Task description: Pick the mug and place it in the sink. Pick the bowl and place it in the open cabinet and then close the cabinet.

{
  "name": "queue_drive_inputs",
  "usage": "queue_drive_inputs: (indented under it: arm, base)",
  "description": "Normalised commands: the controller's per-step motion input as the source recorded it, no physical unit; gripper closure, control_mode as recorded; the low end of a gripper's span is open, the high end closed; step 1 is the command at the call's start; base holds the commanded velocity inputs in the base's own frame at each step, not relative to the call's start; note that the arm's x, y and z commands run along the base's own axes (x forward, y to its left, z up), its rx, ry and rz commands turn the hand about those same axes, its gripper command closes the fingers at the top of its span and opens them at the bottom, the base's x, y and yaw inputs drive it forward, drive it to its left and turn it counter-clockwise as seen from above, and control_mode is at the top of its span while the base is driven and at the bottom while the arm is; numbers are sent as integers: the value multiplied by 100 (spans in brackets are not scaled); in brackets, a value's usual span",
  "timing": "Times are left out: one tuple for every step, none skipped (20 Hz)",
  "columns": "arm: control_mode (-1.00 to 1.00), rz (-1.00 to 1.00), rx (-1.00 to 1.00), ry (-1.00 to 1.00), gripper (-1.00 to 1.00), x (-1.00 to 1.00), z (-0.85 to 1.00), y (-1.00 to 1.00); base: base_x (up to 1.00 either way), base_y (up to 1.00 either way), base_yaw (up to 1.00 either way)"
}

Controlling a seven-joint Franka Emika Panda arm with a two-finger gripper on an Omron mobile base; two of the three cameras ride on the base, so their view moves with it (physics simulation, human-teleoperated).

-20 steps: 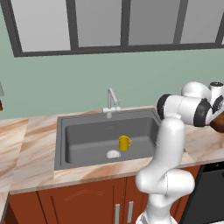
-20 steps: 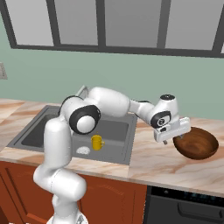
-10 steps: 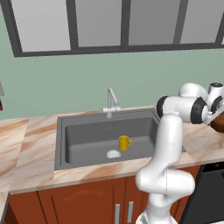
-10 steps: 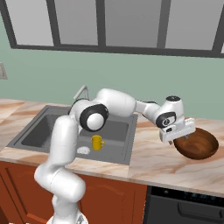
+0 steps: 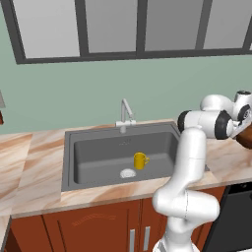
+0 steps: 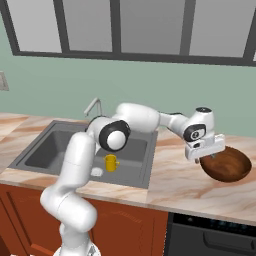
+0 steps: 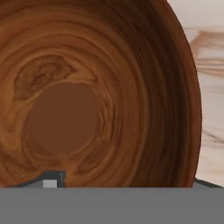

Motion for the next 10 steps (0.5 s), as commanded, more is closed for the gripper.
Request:
queue_drive_inputs:
  arm:
    - [-100,0,5,1,100,0,-16,-9]
    - [-100,0,3,0,100,0,-10,-8]
    - [-100,0,4,0,100,0,-11,-3]
    - [-100,0,3,0,100,-1,-10,0]
    - [-100,0,2,0,100,-3,-8,0]
    - [-100,0,1,2,100,-1,-4,-14]
    - [-100,0,6,2,100,-10,-3,-24]
    - [-100,0,6,5,100,-9,0,-13]
    - [-100,0,3,4,100,-30,0,0]
    - [-100,0,0,0,100,-83,-3,12]
  base:
    - [0,0,0]
    - [0,0,0]
    - [0,0,0]
    - [0,0,0]
    - [0,0,0]
    - [0,0,0]
    - [0,0,0]
    - [0,0,0]
    - [0,0,0]
    - [0,0,0]
